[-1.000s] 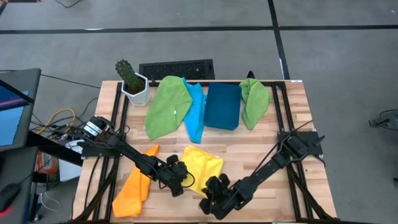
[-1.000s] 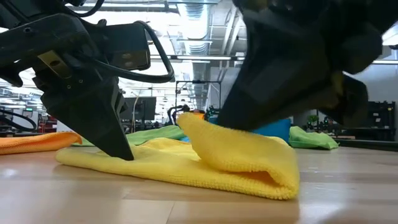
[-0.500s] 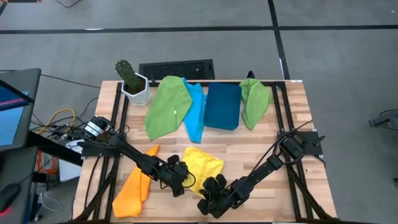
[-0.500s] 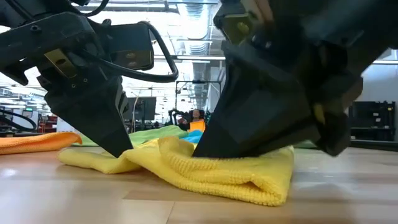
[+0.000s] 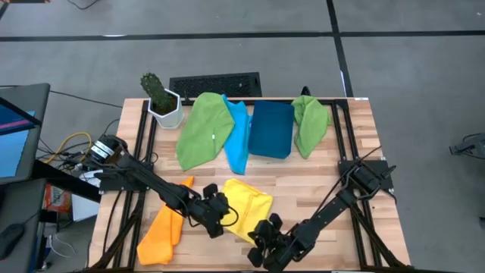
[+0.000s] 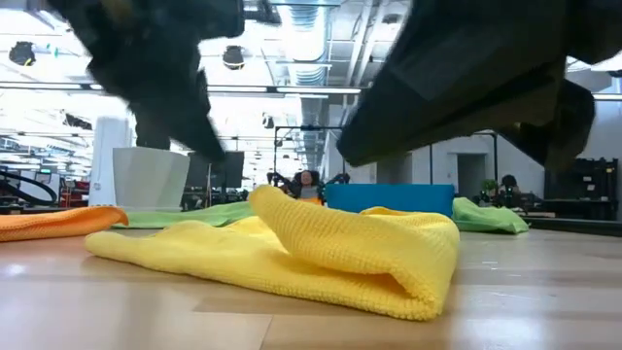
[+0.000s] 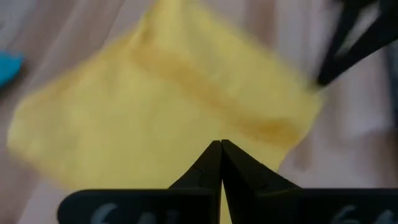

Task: Fold microfiber towels
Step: Fold the yellow towel

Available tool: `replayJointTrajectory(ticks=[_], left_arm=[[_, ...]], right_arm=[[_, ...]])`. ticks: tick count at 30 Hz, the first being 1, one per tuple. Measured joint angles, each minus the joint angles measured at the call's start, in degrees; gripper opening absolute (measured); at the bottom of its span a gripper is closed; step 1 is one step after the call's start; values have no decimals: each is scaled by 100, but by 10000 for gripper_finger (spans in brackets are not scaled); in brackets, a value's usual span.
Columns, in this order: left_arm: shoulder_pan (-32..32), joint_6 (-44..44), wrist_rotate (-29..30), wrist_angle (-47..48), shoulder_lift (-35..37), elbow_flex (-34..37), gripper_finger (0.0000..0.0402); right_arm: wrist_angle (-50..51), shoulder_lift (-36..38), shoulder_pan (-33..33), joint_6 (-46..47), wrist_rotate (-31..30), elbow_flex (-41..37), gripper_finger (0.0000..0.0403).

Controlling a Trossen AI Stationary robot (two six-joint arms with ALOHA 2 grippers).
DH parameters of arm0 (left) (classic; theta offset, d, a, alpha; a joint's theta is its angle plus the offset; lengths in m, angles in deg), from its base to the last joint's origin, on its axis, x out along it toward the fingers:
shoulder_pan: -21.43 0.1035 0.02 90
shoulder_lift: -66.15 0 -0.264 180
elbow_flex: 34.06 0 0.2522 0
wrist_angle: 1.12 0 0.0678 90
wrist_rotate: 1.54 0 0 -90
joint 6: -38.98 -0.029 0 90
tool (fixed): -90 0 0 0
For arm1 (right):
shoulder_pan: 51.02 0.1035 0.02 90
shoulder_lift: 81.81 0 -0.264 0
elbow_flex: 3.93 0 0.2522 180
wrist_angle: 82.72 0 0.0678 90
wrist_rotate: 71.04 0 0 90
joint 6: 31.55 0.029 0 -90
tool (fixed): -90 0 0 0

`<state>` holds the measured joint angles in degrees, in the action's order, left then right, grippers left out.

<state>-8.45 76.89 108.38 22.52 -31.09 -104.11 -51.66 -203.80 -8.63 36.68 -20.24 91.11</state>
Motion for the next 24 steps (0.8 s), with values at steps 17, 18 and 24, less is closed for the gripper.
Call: replayJointTrajectory(ticks=[17,18,24], left_arm=[[-376,-773,-9,-2469,-980,-12,0],[-376,-741,26,-2467,-985,-12,0],[-376,-682,150,-2487,-984,-19,0]], right_arm=[[1363,7,247,1120,-514,-4,19],[1320,-8,217,1035,-512,-4,18],[1167,-109,74,793,-463,-9,21]])
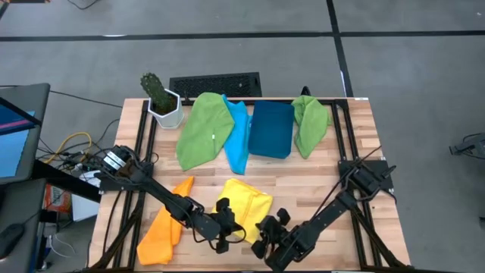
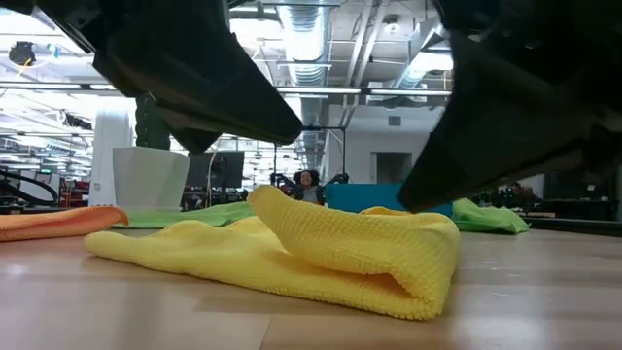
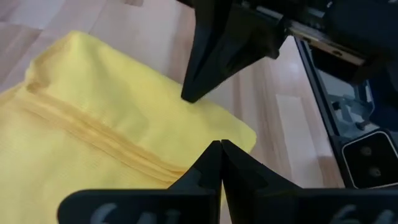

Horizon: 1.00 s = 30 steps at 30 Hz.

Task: Fold microfiber towels
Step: Fold the yellow towel

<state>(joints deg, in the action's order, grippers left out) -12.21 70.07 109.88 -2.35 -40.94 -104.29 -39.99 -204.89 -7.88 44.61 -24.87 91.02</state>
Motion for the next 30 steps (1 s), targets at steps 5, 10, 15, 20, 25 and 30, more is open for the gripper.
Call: replayJointTrajectory(ticks=[5,10,15,20,25,30], left_arm=[[-28,18,-119,-54,-64,-2,0],[-80,-78,-170,-223,-176,-99,0],[-98,-334,-64,200,-218,-338,0],[-74,-389,-56,472,-282,-485,0],[-80,-117,389,1048,-282,-490,0],[-106,-44,208,1115,-367,-490,0]], right_arm=[[-905,-13,-80,-402,55,-369,20],[-1450,-11,-167,-421,175,-747,17],[-1604,-11,-322,-645,422,-798,24],[-1945,-11,-415,-1210,579,-800,18],[-1963,-11,-434,-1217,687,-800,20],[-1964,-11,-416,-1215,687,-800,27]])
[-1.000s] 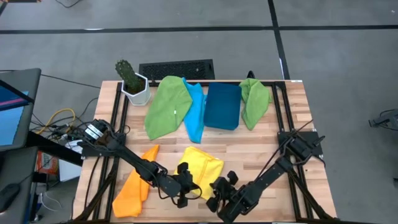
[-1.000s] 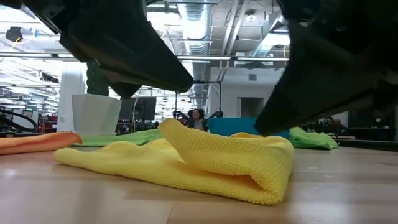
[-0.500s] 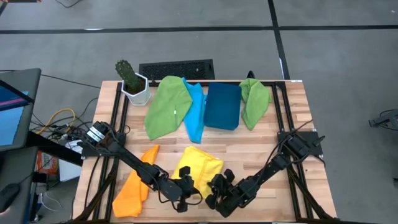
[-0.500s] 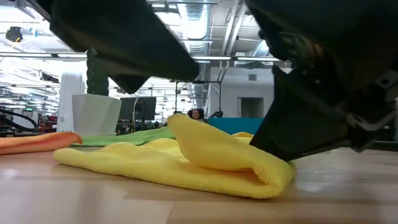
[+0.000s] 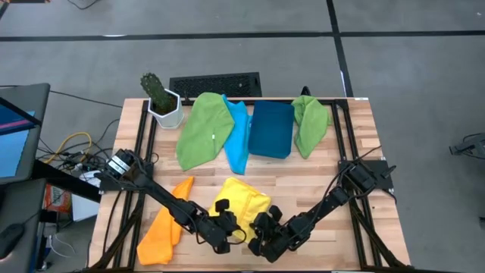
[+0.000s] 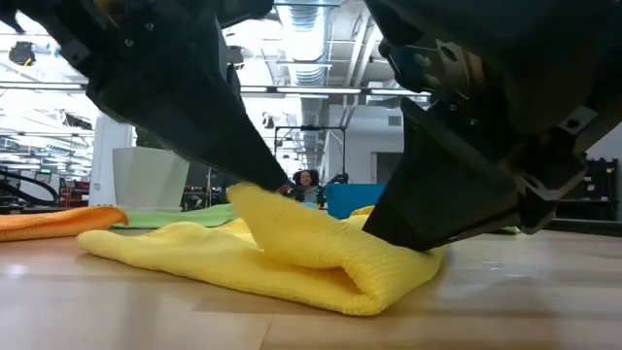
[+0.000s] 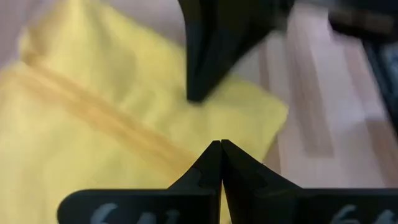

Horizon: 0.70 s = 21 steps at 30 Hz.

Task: Fold microfiber towels
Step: Fold the yellow towel

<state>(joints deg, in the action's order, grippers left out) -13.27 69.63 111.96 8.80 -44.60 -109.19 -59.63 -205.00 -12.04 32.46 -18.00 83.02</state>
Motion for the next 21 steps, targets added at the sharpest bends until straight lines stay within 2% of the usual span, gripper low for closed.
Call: replayJointTrajectory(ticks=[12,18,21], left_arm=[[-141,531,-71,356,-191,95,0],[-186,688,-86,384,-191,120,0],[-235,713,-11,419,-191,120,0]], right_arm=[[-194,42,26,-44,-110,-6,27],[-397,151,273,-13,-1184,-1,22],[-178,153,199,187,-1375,0,16]])
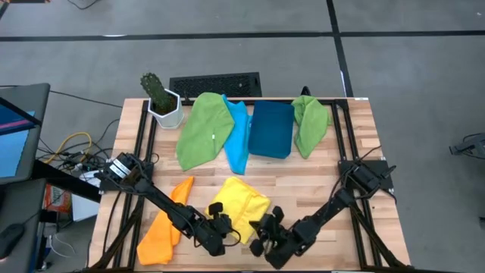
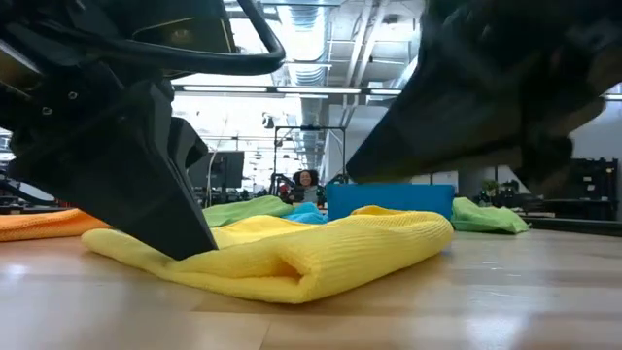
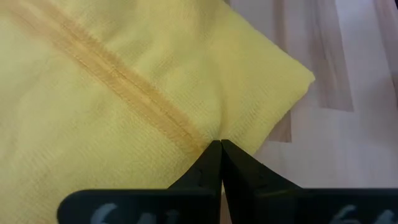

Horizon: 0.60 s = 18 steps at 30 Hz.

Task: Fold microfiber towels
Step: Fold the yellow towel

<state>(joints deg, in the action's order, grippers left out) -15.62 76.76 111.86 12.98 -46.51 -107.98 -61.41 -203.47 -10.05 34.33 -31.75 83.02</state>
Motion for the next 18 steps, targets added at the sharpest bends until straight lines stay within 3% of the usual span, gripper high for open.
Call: replayJointTrajectory(ticks=[10,18], left_arm=[[-16,1,-38,27,2,0,0],[-38,98,2,178,11,0,0]], right_arm=[[717,-46,-901,-404,967,0,24],[1043,-33,-1282,-300,1275,4,19]])
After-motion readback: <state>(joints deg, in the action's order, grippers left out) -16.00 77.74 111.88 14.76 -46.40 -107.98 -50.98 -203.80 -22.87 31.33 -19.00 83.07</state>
